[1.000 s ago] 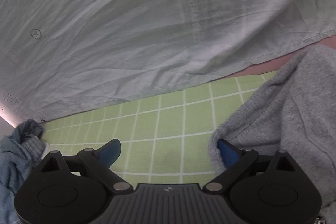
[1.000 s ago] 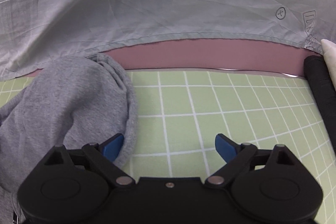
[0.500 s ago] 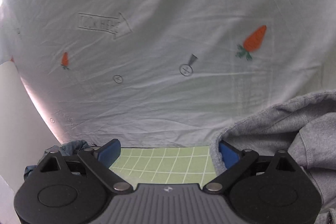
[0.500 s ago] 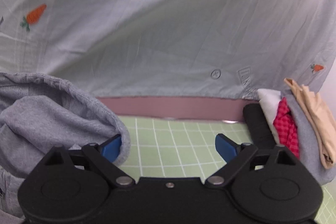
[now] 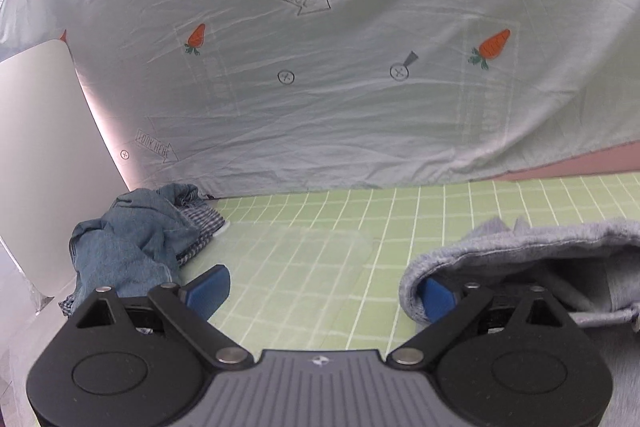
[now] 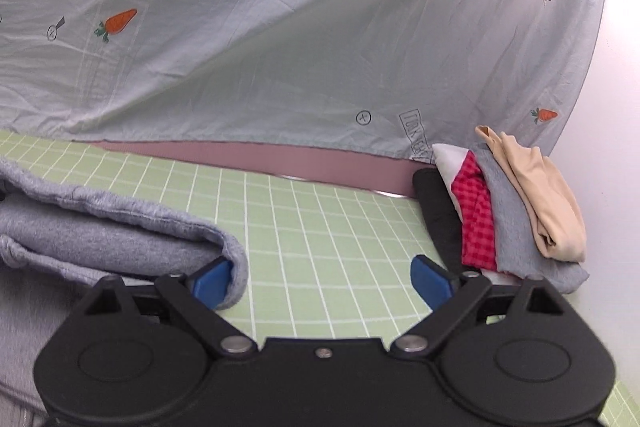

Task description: Fold clothes

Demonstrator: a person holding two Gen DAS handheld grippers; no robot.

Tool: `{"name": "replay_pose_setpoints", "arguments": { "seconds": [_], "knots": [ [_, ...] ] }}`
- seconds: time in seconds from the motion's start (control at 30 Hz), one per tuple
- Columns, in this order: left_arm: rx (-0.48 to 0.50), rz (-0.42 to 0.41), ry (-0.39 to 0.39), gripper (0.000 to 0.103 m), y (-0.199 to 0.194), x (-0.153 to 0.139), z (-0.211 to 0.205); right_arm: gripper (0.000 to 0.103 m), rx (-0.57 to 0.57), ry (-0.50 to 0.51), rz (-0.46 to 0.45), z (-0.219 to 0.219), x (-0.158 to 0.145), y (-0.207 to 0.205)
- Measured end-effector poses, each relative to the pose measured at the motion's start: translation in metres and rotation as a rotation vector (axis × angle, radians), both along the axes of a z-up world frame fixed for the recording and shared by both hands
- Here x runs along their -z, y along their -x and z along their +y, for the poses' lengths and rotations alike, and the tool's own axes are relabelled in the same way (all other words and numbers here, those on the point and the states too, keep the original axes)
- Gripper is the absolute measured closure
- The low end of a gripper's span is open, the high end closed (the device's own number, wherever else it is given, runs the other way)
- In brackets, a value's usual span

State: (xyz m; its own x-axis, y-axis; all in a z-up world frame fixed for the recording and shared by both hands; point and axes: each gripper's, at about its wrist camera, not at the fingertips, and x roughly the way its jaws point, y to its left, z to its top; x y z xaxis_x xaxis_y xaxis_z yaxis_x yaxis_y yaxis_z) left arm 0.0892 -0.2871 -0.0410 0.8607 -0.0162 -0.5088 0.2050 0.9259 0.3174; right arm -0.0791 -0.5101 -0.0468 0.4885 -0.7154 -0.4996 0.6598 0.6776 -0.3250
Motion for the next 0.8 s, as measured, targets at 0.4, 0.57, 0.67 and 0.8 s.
{"name": "replay_pose_setpoints", "arguments": {
  "seconds": [0.4,0.57,0.67,0.8],
  "knots": [
    [0.191,0.316,0.257,0.007,-0.007,-0.001,0.014,0.009,-0.087,-0.159,-0.026,0.014,0.004,0.001],
    [0.206,0.291,0.307,0.006,-0.013,-0.006,0.01,0.005,-0.116,-0.18,-0.113,0.013,-0.01,-0.005],
    [0.185,0.319,0.262,0.006,-0.018,0.002,0.008,0.005,-0.108,-0.208,-0.059,0.008,0.002,-0.017],
    [0.181,0.348,0.204,0.006,-0.022,0.009,0.008,0.006,-0.084,-0.317,0.09,-0.002,0.037,-0.035]
  ]
}}
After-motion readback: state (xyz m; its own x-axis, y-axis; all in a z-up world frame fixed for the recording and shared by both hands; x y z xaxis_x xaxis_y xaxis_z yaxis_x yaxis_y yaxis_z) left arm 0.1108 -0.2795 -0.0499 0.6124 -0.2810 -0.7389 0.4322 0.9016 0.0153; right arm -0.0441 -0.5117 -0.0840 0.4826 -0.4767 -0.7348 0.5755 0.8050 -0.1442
